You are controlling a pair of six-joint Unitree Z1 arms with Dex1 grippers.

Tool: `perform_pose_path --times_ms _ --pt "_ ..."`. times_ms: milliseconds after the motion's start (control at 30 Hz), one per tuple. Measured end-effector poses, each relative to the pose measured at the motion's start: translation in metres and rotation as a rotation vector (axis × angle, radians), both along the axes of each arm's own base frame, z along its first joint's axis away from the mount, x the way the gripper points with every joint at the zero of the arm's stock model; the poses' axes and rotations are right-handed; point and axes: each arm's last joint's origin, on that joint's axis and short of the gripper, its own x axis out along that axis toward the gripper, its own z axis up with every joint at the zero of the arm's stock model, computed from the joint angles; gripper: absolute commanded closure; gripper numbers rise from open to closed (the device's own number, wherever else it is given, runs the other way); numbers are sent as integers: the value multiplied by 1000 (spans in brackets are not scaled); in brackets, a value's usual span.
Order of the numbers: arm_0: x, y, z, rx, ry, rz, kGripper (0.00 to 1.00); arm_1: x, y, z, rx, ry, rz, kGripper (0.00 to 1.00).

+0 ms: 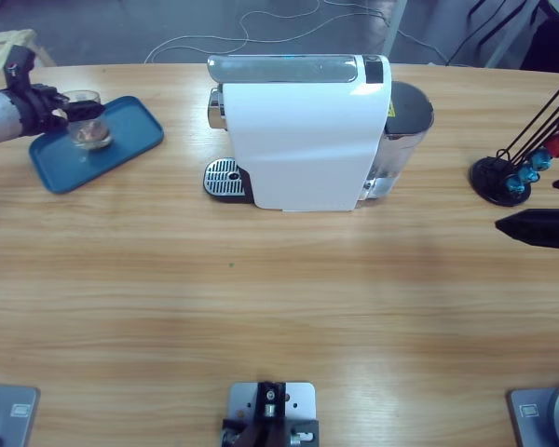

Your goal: Pour coffee

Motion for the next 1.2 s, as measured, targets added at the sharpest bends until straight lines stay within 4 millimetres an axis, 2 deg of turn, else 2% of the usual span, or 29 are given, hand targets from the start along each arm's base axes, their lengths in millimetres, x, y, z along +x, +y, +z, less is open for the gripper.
perform_pose_path --times_ms 67,100,133,167,200,333,600,767,867,967,1133,1200 --pt "2 0 -3 -3 -2 -4 986 3 2 -2 -6 7 0 0" --pt "2 -1 -4 -4 -4 -5 669 4 3 -2 -9 10 0 0" --pt "3 -1 -4 -4 -5 -6 303 5 4 -3 -10 12 0 0" --pt "3 -1 -4 -4 -5 -6 99 5 4 -3 -9 11 0 0" --pt "3 -1 -4 -5 -6 -7 20 5 4 -3 -9 11 0 0" --pt "0 0 -6 -4 1 -7 18 4 4 -3 -9 11 0 0" --pt "-20 2 -20 3 72 -6 18 4 3 -2 -7 8 0 0" --pt "-35 3 -13 1 52 -6 18 0 0 1 6 -7 0 0" --pt "-50 6 12 -6 -23 20 18 -5 -4 4 23 -27 0 0" --pt "-73 11 49 -3 -109 93 13 -10 -9 8 39 -50 -2 0" --pt "-143 1 118 2 -156 118 13 -24 -21 17 73 -99 -8 0" --pt "-169 -5 135 -17 -144 86 13 -30 -26 19 77 -114 -14 0"
